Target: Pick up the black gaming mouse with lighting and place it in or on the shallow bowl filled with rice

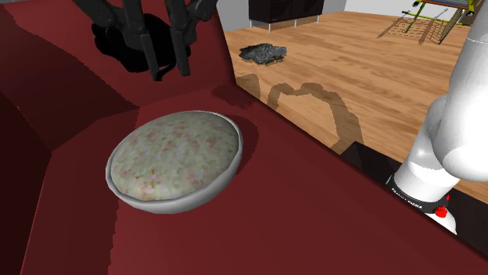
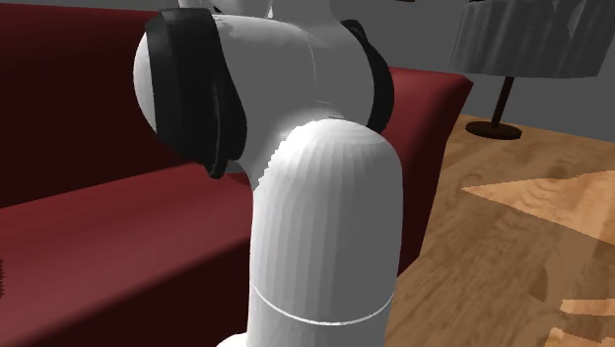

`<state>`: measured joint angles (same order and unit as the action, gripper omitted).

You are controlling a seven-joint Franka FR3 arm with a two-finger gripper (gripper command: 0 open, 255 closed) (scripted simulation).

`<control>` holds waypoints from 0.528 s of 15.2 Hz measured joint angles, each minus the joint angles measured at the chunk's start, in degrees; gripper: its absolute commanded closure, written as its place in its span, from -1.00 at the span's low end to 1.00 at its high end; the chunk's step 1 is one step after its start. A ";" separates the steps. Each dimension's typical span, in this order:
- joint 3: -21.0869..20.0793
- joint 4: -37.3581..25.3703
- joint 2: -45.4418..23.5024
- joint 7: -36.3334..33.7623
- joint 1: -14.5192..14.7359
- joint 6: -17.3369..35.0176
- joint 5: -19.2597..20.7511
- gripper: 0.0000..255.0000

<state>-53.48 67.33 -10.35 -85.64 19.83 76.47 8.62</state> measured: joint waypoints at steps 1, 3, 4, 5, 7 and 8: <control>-0.70 -2.02 -1.86 -2.52 2.71 -0.92 1.79 1.00; -1.07 0.57 -0.73 -3.50 2.56 0.81 0.97 1.00; -1.08 2.22 0.13 -3.30 1.89 1.92 0.21 1.00; -1.06 3.69 0.80 -3.10 1.35 2.96 -0.42 1.00; -0.95 6.62 2.31 -2.50 0.20 4.97 -1.76 1.00; -0.84 7.97 2.90 -2.12 -0.31 5.97 -2.31 1.00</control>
<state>-54.32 75.31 -7.45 -87.76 19.51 82.43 6.30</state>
